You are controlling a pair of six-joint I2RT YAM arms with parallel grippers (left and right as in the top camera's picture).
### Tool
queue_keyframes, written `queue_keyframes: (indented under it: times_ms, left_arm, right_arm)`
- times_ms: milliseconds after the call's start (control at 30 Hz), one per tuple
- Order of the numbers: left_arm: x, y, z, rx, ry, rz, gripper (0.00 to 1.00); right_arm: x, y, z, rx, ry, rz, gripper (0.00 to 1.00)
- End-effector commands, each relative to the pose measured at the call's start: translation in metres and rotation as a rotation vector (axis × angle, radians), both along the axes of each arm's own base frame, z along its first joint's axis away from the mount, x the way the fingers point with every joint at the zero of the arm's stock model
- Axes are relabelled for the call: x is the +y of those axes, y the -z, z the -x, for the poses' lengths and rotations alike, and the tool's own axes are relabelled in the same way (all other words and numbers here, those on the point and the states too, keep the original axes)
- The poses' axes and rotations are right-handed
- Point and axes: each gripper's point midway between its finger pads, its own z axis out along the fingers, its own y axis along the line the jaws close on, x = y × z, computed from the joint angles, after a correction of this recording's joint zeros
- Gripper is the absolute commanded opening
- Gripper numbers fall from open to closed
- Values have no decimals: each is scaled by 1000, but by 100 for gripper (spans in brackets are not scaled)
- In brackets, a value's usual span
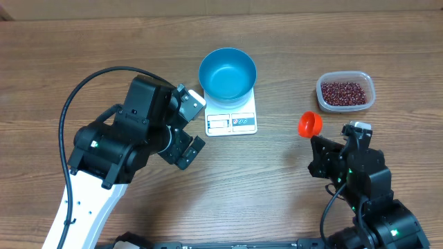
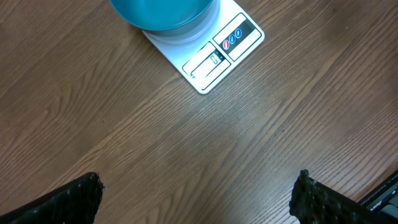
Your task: Scoop item into bowl and weigh 150g on scale
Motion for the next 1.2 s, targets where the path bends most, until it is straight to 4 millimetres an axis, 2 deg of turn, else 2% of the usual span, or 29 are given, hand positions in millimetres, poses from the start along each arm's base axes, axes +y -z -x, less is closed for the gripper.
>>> queue_keyframes:
  times_ms: [0, 267, 433, 600, 733, 1167]
  left_arm:
    - [-3, -6, -1, -18, 30, 14, 100]
    - [-3, -6, -2, -17, 32, 10, 100]
    - [-2, -6, -2, -17, 90, 18, 100]
    - [8, -6, -6, -8, 108, 52, 100]
    - [15, -2, -7, 4, 93, 44, 100]
    - [12, 22, -9, 26, 127, 33, 100]
  right_arm:
    - [0, -11, -2, -32, -3, -8, 4]
    - [1, -13, -2, -38, -3, -10, 4]
    - [2, -13, -2, -38, -9, -15, 4]
    - [2, -13, -2, -38, -9, -14, 4]
    - [2, -13, -2, -38, -9, -14, 4]
    - [2, -14, -3, -40, -9, -16, 4]
